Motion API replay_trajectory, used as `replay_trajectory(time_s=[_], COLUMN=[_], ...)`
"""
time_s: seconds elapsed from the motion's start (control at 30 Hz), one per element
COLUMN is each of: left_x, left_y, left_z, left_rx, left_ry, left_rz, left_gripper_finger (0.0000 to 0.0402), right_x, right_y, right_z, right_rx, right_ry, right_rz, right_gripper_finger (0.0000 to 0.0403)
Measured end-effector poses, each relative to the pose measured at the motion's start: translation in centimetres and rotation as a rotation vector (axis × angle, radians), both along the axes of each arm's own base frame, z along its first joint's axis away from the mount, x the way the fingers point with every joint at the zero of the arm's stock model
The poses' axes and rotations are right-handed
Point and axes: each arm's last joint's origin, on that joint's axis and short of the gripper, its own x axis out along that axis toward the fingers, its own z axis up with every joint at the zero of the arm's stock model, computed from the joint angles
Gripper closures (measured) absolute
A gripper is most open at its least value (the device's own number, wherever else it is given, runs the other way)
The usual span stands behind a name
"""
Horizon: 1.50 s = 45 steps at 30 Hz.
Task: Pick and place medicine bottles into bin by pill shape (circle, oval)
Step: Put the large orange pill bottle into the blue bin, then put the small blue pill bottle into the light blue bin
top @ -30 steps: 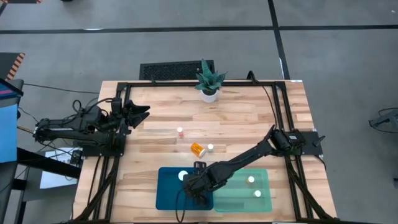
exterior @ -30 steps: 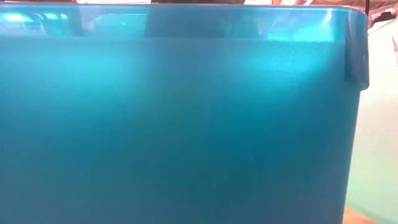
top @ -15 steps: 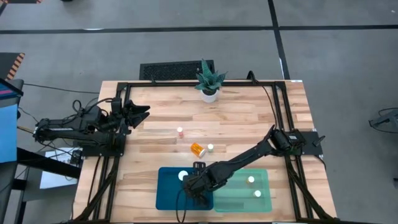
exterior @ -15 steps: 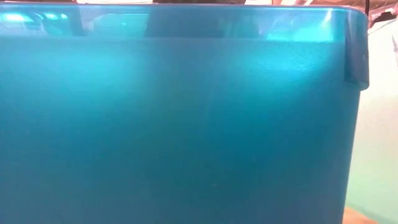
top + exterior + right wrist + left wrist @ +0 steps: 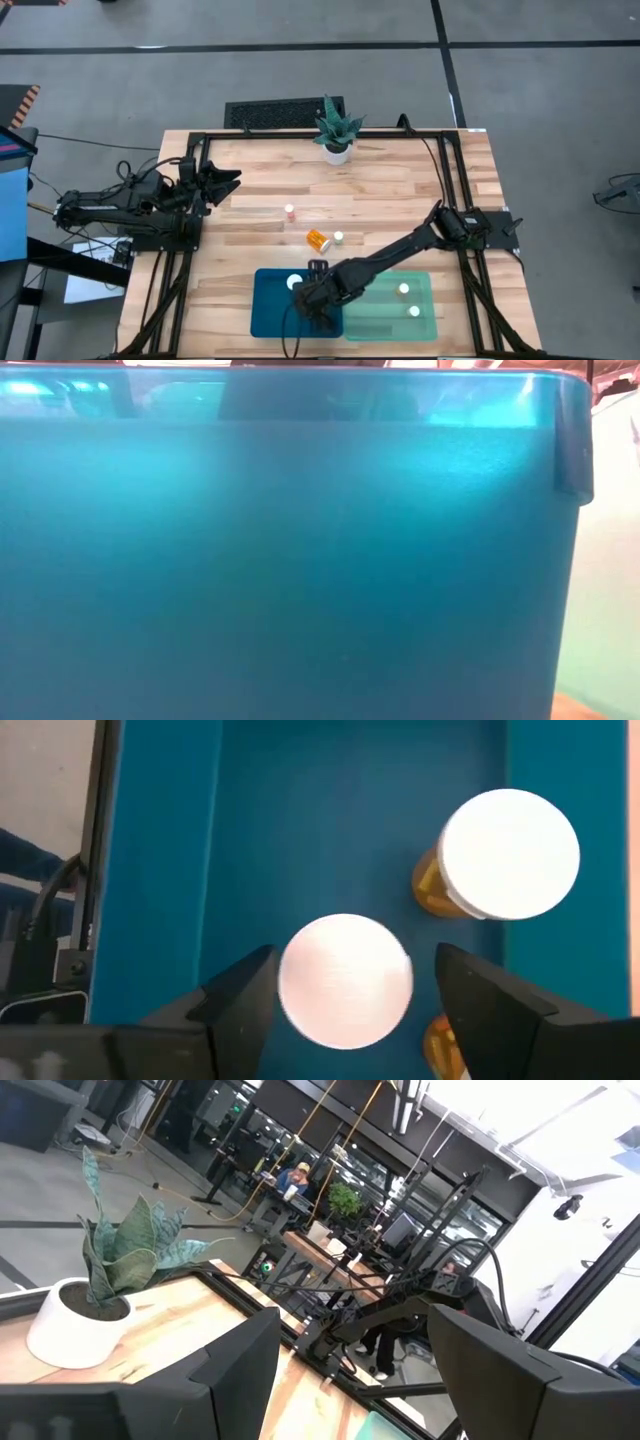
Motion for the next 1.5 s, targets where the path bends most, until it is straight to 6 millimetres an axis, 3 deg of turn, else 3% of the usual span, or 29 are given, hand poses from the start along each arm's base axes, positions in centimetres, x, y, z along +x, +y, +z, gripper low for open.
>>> replay_trajectory(time_s=[0.2, 0.37, 0.53, 0.67, 0.77, 0.93, 1.07, 1.3, 1.43, 1.5], left_x=[0.0, 0.0, 0.0, 0.0, 0.0, 0.0, 0.0, 0.0, 0.0, 0.0], left_y=[0.0, 0.0, 0.0, 0.0, 0.0, 0.0, 0.0, 0.0, 0.0, 0.0], left_z=[0.0, 0.0, 0.1, 0.1, 0.1, 0.1, 0.0, 0.0, 0.0, 0.0], left_rx=[0.0, 0.0, 0.0, -0.001, -0.002, 0.001, 0.006, 0.007, 0.006, 0.006], left_ry=[0.0, -0.001, -0.008, -0.009, -0.009, -0.005, 0.003, 0.004, 0.004, 0.004], left_rz=[0.0, 0.0, 0.0, 0.0, 0.0, 0.0, 0.001, 0.003, 0.011, 0.012], left_gripper_finger=[0.0154, 0.0154, 0.0154, 0.0154, 0.0154, 0.0154, 0.0154, 0.0154, 0.0154, 0.0154], right_x=[-0.1, -0.3, -1.9, -4.0, -5.3, -6.7, -7.6, -7.7, -7.5, -7.8], right_y=[-0.2, -1.3, -5.0, -8.9, -11.6, -14.3, -15.5, -16.6, -16.8, -16.9], right_z=[0.6, 5.4, 10.4, 13.0, 13.7, 12.1, 9.0, 3.0, 0.6, 0.3], right_rx=[0.012, 0.03, -0.044, -0.128, -0.172, -0.22, -0.196, -0.137, -0.112, -0.122], right_ry=[-0.009, -0.067, -0.076, -0.007, 0.068, 0.16, 0.179, 0.135, 0.126, 0.148], right_rz=[-0.015, -0.024, -0.095, -0.184, -0.231, -0.23, -0.214, -0.193, -0.178, -0.16], right_gripper_finger=[0.0098, 0.0097, 0.0097, 0.0097, 0.0097, 0.0097, 0.0097, 0.0097, 0.0097, 0.0097])
